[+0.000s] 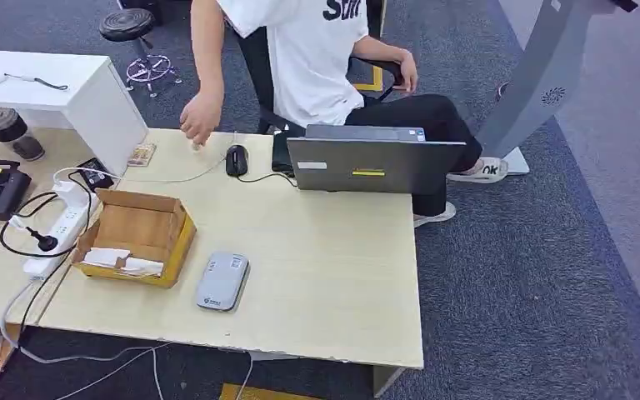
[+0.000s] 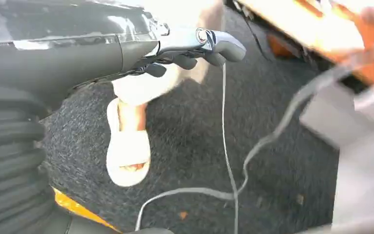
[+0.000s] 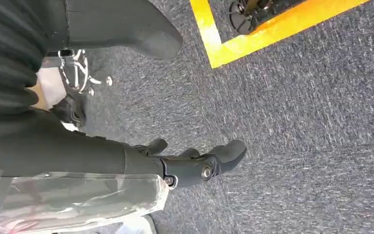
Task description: Pass the card to the sensor for recognition and then transmit it.
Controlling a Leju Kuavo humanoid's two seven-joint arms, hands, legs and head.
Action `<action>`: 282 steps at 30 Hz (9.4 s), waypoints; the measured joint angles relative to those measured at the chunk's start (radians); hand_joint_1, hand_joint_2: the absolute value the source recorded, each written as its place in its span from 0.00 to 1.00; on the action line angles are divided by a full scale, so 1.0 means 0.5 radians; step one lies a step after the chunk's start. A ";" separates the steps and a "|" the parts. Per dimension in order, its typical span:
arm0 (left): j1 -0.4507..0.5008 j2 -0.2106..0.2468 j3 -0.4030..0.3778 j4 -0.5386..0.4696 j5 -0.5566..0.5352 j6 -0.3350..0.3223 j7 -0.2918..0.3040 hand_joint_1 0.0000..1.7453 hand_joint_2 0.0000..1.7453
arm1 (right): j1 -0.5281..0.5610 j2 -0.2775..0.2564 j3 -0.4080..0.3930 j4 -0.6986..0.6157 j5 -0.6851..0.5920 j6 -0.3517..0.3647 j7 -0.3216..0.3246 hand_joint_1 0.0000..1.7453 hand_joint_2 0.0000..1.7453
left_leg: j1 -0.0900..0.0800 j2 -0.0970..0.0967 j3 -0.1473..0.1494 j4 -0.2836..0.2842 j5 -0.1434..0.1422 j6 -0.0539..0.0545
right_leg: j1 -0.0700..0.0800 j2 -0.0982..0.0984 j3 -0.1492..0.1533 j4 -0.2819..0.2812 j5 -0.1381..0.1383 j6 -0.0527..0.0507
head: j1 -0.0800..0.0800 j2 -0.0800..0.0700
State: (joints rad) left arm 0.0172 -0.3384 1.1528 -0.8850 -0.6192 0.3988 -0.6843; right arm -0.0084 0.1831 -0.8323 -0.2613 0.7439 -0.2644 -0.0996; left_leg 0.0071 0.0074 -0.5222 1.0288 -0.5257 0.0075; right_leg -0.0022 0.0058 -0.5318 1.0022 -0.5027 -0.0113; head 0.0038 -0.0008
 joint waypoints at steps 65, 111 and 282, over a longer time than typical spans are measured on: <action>-0.115 0.903 -1.653 -1.389 -0.385 0.126 1.013 0.00 1.00 | -0.093 -0.039 -0.155 0.015 0.591 0.180 0.037 0.00 1.00 | 0.000 -0.003 -0.001 0.001 0.006 0.003 | 0.000 -0.004 -0.001 0.001 0.003 0.000 | -0.001 0.000; -0.392 0.996 -2.238 -1.038 -0.429 0.016 1.224 1.00 1.00 | -0.110 -0.050 -0.131 0.060 0.641 0.207 -0.006 0.00 1.00 | -0.001 -0.002 -0.005 0.002 0.006 0.004 | 0.000 -0.001 -0.006 0.001 0.004 -0.001 | 0.000 0.000; -0.785 1.483 -2.898 -1.241 -1.127 -0.398 1.586 0.00 1.00 | -0.106 -0.037 -0.210 0.069 0.770 0.066 0.023 0.00 1.00 | -0.004 -0.001 -0.018 0.004 0.010 0.007 | -0.003 0.000 -0.018 0.002 0.007 -0.001 | 0.001 0.000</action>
State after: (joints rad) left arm -0.3754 0.4032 -0.2964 -1.5055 -1.1826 0.1997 0.1087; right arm -0.0612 0.1648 -0.9373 -0.2266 1.1288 -0.2316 -0.0881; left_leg 0.0049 0.0067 -0.5313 1.0306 -0.5209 0.0110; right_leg -0.0035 0.0058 -0.5407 1.0032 -0.4992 -0.0118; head 0.0042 -0.0008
